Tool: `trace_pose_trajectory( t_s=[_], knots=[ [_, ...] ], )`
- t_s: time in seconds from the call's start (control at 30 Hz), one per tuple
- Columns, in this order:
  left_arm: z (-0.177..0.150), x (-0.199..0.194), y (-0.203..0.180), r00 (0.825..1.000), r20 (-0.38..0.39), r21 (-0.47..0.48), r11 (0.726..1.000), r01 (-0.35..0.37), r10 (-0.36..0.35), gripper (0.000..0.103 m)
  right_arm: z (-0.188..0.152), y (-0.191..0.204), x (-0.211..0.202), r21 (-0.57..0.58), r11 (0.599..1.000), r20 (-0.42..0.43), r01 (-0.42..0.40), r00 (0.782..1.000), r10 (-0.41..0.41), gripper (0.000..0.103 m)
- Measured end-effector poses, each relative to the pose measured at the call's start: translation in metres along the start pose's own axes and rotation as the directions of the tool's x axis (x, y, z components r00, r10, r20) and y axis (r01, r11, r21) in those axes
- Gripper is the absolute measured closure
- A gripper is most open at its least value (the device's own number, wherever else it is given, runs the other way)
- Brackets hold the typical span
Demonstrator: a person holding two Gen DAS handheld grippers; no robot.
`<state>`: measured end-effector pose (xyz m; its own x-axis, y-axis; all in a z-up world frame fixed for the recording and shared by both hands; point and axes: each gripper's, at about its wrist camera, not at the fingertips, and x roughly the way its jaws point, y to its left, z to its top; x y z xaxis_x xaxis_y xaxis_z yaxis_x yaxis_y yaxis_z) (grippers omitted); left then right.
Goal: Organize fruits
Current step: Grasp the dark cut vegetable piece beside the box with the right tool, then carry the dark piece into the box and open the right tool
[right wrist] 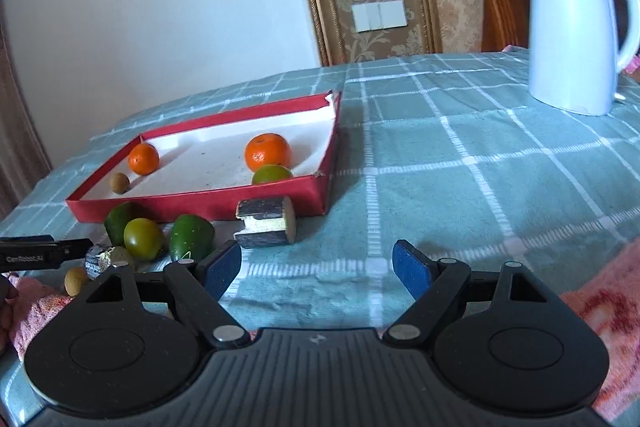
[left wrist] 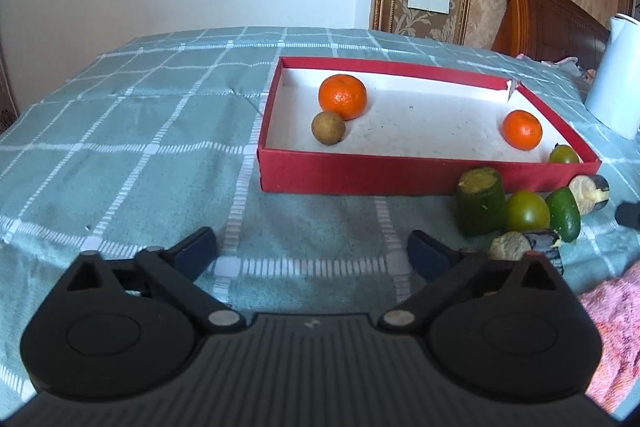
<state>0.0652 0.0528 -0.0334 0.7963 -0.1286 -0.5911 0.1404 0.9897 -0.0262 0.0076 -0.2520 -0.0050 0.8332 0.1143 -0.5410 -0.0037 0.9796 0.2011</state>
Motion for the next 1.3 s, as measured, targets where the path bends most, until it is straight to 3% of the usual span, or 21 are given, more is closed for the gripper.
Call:
trace_pose_trajectory(
  t_s=[0.17, 0.27, 0.53, 0.67, 0.8, 1.3],
  knots=[
    [0.000, 0.001, -0.003, 1.000, -0.006, 0.020, 1.000, -0.015, 0.015, 0.000, 0.008, 0.014, 0.010, -0.055, 0.998, 0.012, 0.015, 1.000, -0.014, 0.022],
    [0.000, 0.001, -0.003, 1.000, -0.004, 0.018, 1.000, -0.014, 0.014, 0.000, 0.012, 0.020, 0.019, -0.074, 0.997, -0.012, 0.011, 1.000, -0.012, 0.036],
    [0.000, 0.000, -0.003, 1.000, -0.004, 0.019, 1.000, -0.015, 0.015, 0.000, 0.017, 0.031, 0.037, -0.101, 0.994, -0.054, 0.028, 0.998, -0.033, 0.051],
    [0.000, 0.000, -0.003, 1.000, -0.004, 0.018, 1.000, -0.014, 0.014, 0.000, 0.016, 0.036, 0.042, -0.109, 0.994, -0.072, 0.011, 0.997, -0.019, 0.066],
    [0.000, 0.000, -0.003, 1.000, -0.004, 0.017, 1.000, -0.013, 0.013, 0.000, 0.011, 0.041, 0.041, -0.141, 0.990, -0.057, 0.032, 0.998, -0.041, 0.067],
    [0.000, 0.000, -0.003, 1.000, -0.003, 0.015, 1.000, -0.011, 0.011, 0.000, 0.016, 0.034, 0.024, -0.091, 0.996, -0.034, -0.005, 0.999, 0.002, 0.069]
  ],
)
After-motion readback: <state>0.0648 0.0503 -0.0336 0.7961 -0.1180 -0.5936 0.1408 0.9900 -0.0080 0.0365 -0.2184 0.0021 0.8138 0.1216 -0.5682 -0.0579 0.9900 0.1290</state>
